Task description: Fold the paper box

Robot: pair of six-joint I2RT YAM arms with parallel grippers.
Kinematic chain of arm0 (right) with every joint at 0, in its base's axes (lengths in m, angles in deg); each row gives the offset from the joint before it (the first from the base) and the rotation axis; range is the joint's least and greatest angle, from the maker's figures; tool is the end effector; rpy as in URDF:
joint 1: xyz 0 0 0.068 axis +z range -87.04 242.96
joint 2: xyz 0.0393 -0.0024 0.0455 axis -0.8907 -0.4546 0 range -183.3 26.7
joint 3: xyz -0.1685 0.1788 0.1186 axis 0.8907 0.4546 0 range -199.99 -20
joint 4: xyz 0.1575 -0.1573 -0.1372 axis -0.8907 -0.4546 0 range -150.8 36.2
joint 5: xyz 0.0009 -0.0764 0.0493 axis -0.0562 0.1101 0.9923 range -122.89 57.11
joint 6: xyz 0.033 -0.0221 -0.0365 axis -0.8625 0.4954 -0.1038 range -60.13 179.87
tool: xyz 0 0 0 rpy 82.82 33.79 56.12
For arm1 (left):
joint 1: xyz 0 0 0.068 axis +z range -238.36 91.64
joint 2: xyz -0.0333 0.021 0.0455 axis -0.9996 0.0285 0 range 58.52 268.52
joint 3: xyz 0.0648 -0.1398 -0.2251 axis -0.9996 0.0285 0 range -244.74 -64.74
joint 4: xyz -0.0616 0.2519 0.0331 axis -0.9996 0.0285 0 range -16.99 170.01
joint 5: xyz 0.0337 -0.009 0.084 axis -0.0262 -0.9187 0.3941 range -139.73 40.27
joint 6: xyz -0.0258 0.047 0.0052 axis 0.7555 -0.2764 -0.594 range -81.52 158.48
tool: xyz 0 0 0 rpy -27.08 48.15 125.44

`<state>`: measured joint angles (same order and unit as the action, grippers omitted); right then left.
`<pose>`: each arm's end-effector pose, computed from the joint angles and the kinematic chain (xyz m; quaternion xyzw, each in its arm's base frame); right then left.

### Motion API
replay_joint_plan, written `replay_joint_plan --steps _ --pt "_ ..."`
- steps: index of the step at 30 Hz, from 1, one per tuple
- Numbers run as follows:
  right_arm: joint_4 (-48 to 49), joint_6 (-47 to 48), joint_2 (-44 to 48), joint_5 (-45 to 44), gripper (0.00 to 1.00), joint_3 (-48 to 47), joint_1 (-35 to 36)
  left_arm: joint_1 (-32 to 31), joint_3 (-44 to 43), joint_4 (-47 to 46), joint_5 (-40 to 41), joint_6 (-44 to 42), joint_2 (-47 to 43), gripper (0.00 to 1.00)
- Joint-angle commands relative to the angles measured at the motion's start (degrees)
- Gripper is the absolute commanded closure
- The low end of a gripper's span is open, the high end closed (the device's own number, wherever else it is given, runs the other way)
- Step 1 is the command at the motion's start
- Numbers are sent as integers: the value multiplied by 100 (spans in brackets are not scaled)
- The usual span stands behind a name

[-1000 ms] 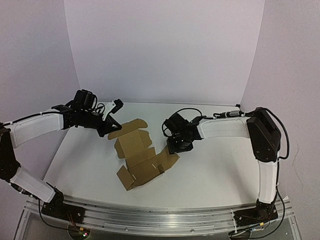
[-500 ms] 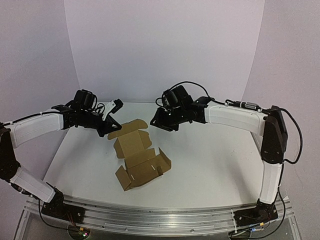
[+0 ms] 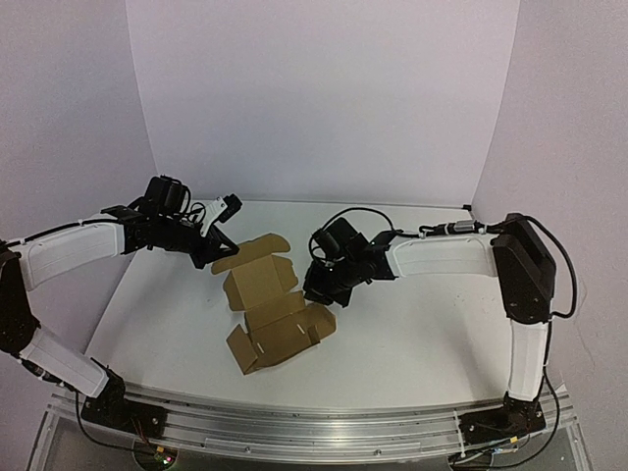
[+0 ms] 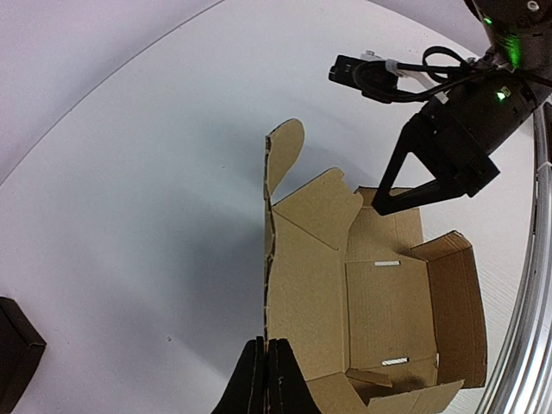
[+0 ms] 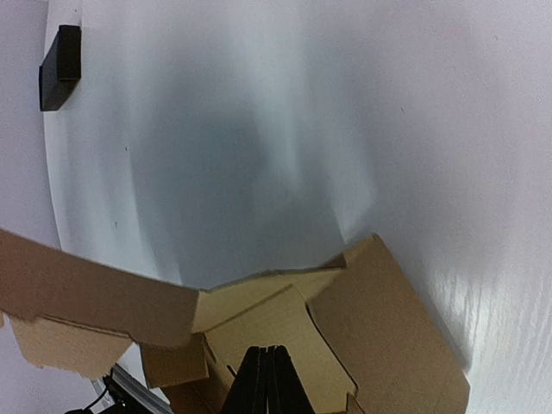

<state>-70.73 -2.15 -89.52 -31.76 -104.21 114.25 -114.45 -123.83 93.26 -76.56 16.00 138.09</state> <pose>0.2798 0.3501 0.1886 0.0841 0.9326 0.2980 0.1851 0.2650 -0.1477 0.2746 0.4518 0.7662 -0.2235 0.3986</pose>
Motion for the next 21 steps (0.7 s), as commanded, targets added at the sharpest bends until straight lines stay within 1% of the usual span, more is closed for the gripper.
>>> replay_joint_plan --steps 1,5,7,9,12,17,21 --pt "195 97 -424 -466 98 -470 -114 -28 -6 -183 -49 -20 -38 100" --pt "199 538 -625 -1244 100 -715 -157 -28 1 -189 -89 -10 -39 100" --pt "211 842 -788 -1332 100 -991 -154 -28 3 -194 -102 -8 -41 100" --pt "244 1067 -975 -1237 100 -1273 -158 -30 15 -199 -109 -10 -36 100" --pt "254 1154 -1176 -912 100 -1490 -163 -34 11 -213 -99 3 -29 100" --pt "269 897 -1125 -652 100 -1182 -163 -36 -39 -256 109 220 -4 100" --pt "260 950 -1086 -310 100 -1190 -161 -36 -28 -323 257 268 -11 100"
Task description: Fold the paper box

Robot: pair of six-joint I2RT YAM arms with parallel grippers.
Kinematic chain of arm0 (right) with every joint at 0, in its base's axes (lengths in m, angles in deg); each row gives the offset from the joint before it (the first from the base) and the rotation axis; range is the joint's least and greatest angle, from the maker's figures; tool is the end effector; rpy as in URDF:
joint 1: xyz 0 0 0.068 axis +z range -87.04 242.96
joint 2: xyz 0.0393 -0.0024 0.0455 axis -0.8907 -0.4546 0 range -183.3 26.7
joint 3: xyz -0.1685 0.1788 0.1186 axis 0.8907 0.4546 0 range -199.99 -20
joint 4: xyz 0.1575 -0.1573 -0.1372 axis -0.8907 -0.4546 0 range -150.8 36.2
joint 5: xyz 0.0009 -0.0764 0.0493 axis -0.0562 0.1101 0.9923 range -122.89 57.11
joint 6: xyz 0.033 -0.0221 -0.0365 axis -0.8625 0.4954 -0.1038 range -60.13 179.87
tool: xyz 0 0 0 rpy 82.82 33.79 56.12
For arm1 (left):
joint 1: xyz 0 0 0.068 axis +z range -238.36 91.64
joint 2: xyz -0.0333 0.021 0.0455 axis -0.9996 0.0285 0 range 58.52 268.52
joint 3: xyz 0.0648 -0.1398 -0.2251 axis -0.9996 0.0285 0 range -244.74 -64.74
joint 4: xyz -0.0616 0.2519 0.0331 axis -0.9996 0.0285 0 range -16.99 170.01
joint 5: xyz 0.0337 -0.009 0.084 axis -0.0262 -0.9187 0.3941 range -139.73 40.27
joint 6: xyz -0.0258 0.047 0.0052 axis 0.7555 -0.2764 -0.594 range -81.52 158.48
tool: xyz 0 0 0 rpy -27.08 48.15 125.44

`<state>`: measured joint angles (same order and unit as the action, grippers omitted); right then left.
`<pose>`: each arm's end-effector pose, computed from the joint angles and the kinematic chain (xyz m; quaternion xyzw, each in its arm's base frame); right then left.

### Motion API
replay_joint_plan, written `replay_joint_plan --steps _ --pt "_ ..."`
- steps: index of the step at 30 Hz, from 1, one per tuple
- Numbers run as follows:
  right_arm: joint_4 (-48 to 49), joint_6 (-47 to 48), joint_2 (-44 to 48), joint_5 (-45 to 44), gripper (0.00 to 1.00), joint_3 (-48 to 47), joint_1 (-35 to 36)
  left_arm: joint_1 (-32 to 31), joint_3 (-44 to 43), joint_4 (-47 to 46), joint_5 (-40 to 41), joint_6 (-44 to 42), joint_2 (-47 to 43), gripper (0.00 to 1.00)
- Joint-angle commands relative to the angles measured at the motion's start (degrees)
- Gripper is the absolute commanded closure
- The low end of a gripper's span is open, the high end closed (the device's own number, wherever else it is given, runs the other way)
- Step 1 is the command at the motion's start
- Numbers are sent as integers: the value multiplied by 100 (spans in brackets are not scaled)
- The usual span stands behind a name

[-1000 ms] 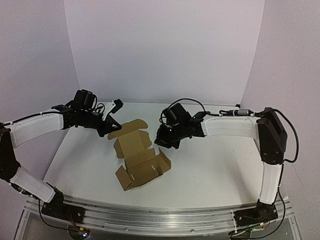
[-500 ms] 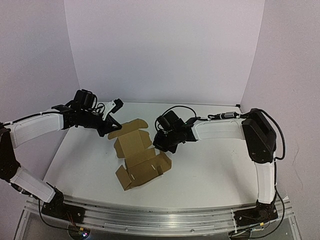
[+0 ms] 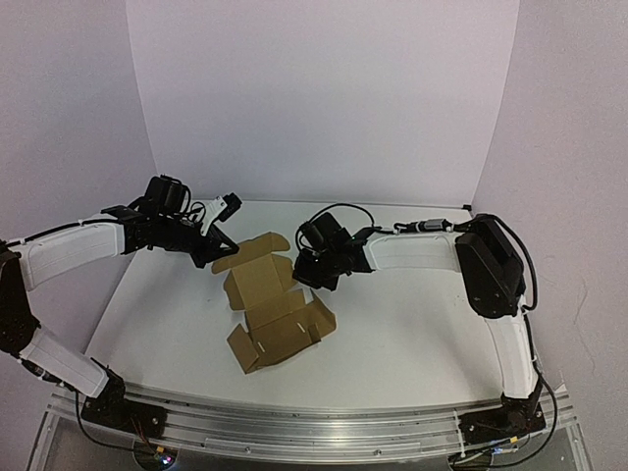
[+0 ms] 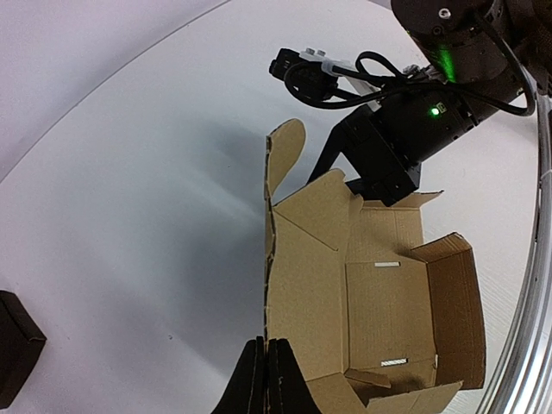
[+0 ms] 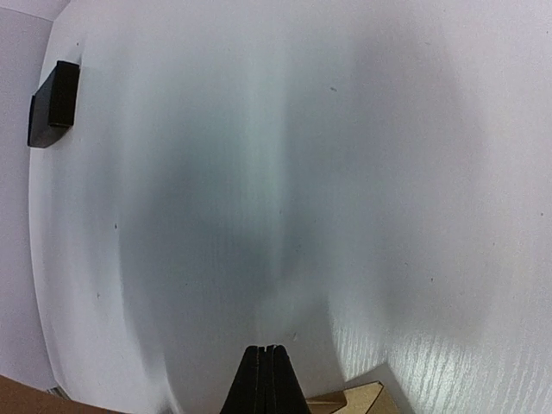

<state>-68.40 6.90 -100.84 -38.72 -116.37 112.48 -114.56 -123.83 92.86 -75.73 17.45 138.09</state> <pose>0.3260 0.3763 0.1689 0.0470 0.9242 0.2637 0.2721 0.2655 -0.1481 0.2750 0.4408 0.7724 -0.2223 0.3996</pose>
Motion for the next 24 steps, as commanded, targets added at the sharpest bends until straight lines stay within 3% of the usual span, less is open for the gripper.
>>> replay_joint_plan --steps 1,11,24 --pt "20 57 49 489 100 7 16 -25 -24 -299 223 119 -10 100" --pt "-80 -244 50 1829 100 114 18 -25 -43 -406 458 68 -20 100" --pt "-87 -447 224 1856 100 350 32 -34 -6 -429 191 2 -97 100"
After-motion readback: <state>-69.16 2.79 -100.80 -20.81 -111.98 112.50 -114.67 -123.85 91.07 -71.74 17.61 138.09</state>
